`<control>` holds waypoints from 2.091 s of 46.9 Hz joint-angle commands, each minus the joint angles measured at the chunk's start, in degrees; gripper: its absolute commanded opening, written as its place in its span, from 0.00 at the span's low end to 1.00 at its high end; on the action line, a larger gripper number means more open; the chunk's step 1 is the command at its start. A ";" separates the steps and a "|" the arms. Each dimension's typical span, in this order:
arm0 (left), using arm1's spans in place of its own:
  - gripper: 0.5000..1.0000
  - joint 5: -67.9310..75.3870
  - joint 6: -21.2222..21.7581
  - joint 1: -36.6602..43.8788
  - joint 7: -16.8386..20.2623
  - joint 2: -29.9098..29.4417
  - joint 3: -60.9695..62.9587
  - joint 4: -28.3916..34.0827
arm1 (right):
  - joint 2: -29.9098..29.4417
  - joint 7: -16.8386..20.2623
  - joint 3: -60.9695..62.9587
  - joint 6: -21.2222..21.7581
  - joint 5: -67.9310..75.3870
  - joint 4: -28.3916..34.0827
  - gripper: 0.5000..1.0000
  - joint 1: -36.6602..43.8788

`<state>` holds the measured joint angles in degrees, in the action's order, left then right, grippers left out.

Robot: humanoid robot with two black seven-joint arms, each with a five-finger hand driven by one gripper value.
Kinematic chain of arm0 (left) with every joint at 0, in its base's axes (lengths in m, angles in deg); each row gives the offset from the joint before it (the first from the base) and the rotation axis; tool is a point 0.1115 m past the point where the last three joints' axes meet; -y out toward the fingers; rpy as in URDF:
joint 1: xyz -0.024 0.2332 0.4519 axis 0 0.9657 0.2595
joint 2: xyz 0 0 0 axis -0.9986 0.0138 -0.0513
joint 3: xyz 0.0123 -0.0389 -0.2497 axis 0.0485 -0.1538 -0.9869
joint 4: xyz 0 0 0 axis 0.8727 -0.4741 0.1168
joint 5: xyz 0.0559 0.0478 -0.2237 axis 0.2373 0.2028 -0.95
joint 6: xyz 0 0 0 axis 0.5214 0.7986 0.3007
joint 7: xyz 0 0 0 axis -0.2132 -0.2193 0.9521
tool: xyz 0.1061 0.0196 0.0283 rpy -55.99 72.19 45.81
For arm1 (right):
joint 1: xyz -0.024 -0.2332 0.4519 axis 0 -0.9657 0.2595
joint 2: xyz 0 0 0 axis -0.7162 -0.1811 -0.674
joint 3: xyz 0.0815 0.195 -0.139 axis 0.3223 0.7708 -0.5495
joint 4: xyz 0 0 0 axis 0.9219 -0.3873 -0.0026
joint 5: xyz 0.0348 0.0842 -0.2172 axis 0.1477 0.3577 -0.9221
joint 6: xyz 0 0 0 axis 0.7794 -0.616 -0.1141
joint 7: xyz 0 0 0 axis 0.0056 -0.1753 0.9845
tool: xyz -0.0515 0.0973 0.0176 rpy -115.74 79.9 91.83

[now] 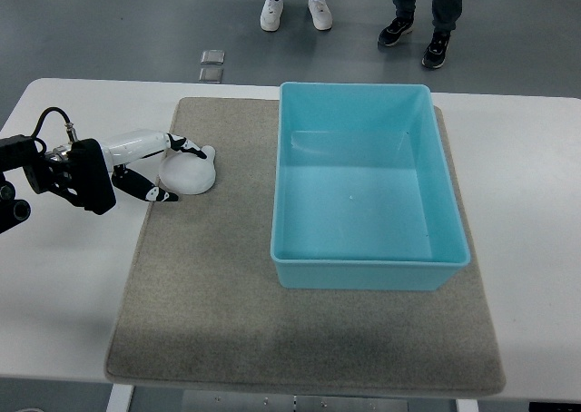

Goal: Place white toy into blue box with left hand
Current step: 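Close the left hand fingers around the white bunny toy, then lift the toy and carry it over the blue box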

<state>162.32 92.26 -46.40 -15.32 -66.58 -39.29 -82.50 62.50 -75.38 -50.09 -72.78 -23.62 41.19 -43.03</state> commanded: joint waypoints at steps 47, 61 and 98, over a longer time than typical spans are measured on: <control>0.00 -4.72 5.56 -11.81 -0.16 0.26 -5.02 -8.99 | 0.00 0.00 0.00 0.09 0.00 0.00 0.87 0.00; 0.00 4.77 4.15 -13.66 -0.07 12.30 -4.05 -12.51 | 0.00 0.00 0.00 0.00 0.00 0.00 0.87 0.00; 0.95 8.11 3.79 -12.60 2.12 17.49 4.83 -10.57 | 0.00 0.00 0.00 0.00 0.00 0.00 0.87 0.00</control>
<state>170.51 94.80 -59.07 -13.28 -49.00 -34.42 -93.08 62.50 -75.37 -50.09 -72.77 -23.62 41.20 -43.03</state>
